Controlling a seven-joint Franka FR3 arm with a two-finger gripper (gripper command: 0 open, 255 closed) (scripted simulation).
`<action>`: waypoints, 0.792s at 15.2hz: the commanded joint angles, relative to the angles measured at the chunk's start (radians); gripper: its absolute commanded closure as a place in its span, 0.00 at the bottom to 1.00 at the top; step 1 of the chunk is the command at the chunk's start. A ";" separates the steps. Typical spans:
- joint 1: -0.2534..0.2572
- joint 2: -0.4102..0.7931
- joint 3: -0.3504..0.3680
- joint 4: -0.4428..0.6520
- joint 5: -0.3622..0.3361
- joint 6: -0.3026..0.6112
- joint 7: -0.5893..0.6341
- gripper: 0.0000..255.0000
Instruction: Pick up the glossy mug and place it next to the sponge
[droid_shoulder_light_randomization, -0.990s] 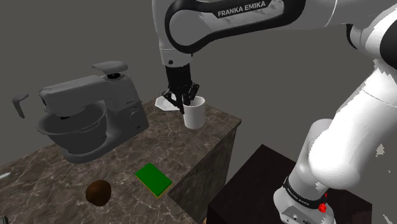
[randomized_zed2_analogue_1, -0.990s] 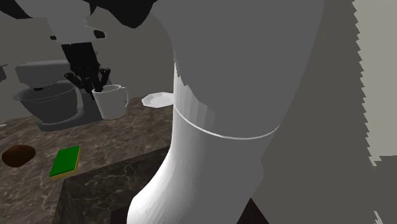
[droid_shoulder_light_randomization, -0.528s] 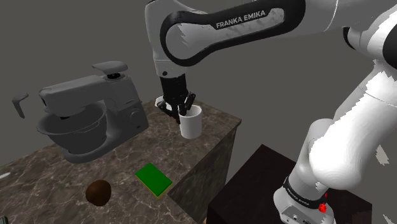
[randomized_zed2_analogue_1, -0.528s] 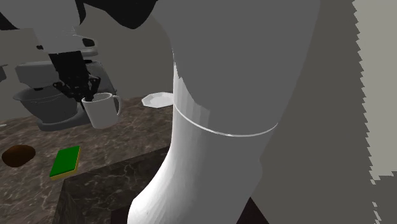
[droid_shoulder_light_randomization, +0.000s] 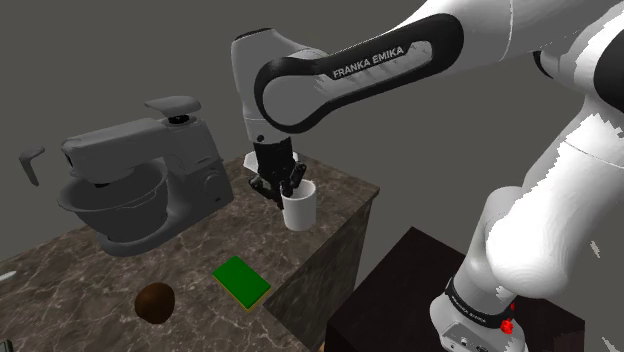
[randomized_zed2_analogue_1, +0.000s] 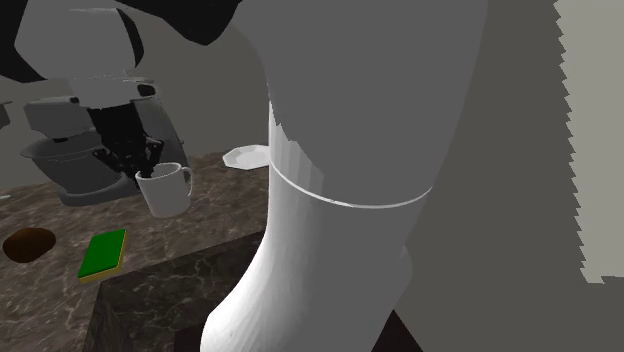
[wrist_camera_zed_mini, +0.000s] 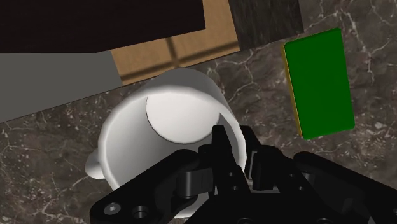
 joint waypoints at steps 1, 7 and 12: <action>0.000 0.004 0.001 -0.022 -0.001 0.026 0.000 1.00; 0.001 0.028 0.004 -0.078 -0.005 0.107 0.005 1.00; 0.001 0.055 0.006 -0.120 -0.011 0.174 0.010 1.00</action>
